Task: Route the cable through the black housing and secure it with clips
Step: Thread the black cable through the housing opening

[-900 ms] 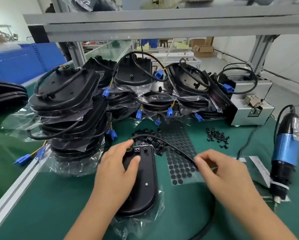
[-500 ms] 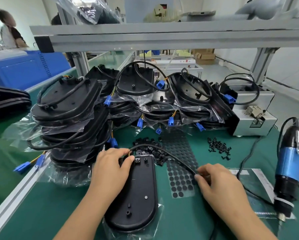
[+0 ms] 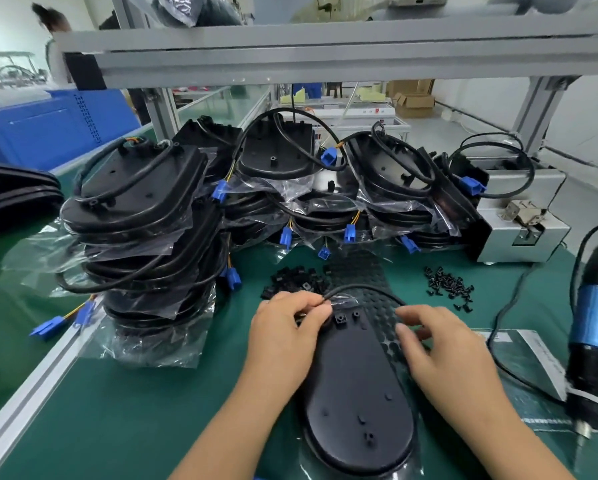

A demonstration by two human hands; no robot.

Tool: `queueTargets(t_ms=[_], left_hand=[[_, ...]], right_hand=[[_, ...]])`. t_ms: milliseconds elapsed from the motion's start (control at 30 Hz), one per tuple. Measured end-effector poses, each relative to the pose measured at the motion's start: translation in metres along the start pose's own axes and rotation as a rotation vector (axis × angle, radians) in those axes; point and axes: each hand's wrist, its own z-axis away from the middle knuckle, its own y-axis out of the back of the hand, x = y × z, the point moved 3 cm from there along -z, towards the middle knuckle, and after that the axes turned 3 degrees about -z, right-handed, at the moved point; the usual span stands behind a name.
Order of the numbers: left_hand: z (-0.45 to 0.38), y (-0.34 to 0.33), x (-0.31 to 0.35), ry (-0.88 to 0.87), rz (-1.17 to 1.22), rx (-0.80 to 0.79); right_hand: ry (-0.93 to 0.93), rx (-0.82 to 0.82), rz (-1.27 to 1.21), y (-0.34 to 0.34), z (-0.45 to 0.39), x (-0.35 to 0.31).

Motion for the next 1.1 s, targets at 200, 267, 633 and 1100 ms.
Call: queueTargets(t_ms=[200, 267, 633, 1100], left_hand=[[-0.005, -0.001, -0.004, 0.010, 0.101, -0.126], [-0.007, 0.000, -0.005, 0.021, 0.161, -0.174], [-0.015, 0.011, -0.007, 0.017, 0.190, -0.256], [-0.026, 0.001, 0.022, -0.096, 0.285, -0.320]], right_hand=[[-0.047, -0.154, -0.158, -0.013, -0.009, -0.014], [0.019, -0.061, -0.023, -0.010, -0.021, -0.013], [0.110, -0.302, -0.116, 0.010, -0.065, -0.008], [0.258, -0.255, -0.045, 0.046, -0.066, -0.049]])
